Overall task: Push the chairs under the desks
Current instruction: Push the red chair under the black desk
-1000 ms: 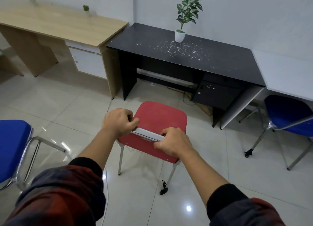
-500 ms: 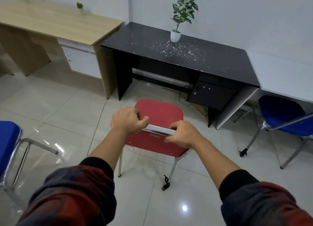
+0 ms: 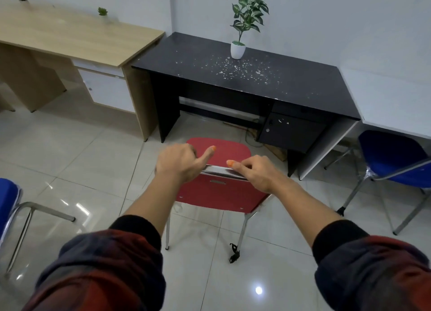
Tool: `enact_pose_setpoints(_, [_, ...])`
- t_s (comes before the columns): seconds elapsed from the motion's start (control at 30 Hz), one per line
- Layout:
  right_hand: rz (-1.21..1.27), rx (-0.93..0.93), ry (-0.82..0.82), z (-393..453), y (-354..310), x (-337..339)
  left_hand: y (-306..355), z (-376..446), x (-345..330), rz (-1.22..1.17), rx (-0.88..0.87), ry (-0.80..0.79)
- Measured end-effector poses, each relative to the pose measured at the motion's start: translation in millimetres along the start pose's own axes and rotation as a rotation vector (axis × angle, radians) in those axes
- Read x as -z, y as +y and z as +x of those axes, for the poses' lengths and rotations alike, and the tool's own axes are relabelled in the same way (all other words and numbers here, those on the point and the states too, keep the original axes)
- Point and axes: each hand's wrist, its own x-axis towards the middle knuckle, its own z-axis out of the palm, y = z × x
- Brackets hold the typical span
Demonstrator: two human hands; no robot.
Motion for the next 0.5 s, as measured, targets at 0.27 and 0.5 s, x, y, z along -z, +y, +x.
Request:
enact_pose_setpoints(0.27, [0.034, -0.042, 0.066, 28, 30, 33, 34, 24, -11, -0.014, 0.051, 0.064])
enact_pose_setpoints(0.5, [0.003, -0.049, 0.073, 39, 56, 53, 63, 31, -19, -0.003, 0.081, 0.081])
